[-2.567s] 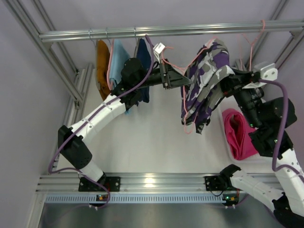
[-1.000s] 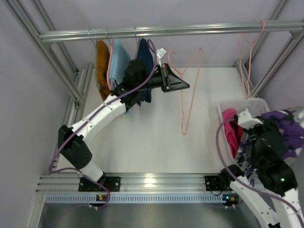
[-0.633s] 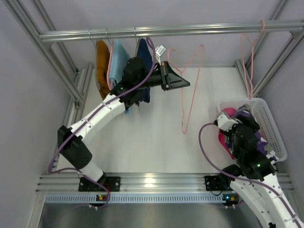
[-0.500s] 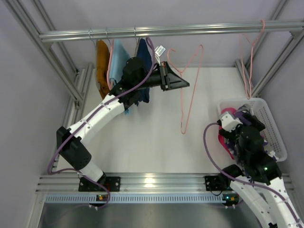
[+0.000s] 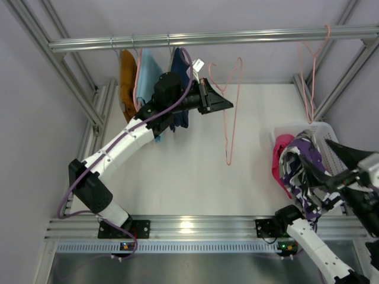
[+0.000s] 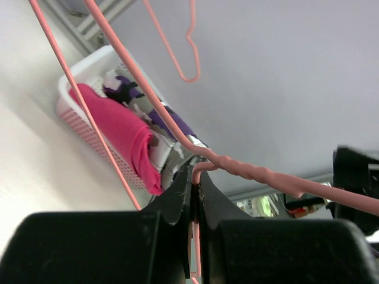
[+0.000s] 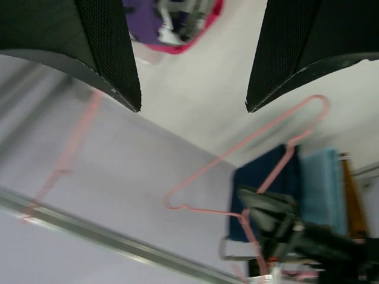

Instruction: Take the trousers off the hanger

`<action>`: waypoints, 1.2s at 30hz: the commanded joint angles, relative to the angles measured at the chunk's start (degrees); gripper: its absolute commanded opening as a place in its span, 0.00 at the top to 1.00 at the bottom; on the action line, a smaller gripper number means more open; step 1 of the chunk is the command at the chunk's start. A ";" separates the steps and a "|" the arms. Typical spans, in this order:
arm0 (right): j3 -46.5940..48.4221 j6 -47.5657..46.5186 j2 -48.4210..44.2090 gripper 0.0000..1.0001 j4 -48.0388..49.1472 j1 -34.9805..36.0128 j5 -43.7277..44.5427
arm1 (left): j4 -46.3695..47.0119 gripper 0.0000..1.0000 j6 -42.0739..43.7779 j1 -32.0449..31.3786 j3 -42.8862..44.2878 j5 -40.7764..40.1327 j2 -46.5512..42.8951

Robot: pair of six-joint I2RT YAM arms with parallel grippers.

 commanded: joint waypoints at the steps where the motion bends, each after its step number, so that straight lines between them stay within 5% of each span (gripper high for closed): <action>1: -5.26 19.53 9.31 0.30 4.85 -0.42 -22.22 | -5.37 1.00 1.92 -0.41 3.06 -7.38 -0.59; 5: -12.29 36.27 14.86 0.28 19.08 -0.68 -35.09 | -9.69 1.00 3.93 -2.16 6.30 -12.65 0.47; 15: -19.07 52.36 26.64 0.34 36.50 -0.60 -37.39 | -16.30 1.00 10.10 -8.15 11.68 -21.03 1.26; 36: -21.81 49.58 24.29 0.44 38.45 -0.51 -35.64 | -14.27 1.00 10.10 -8.68 13.26 -19.53 1.17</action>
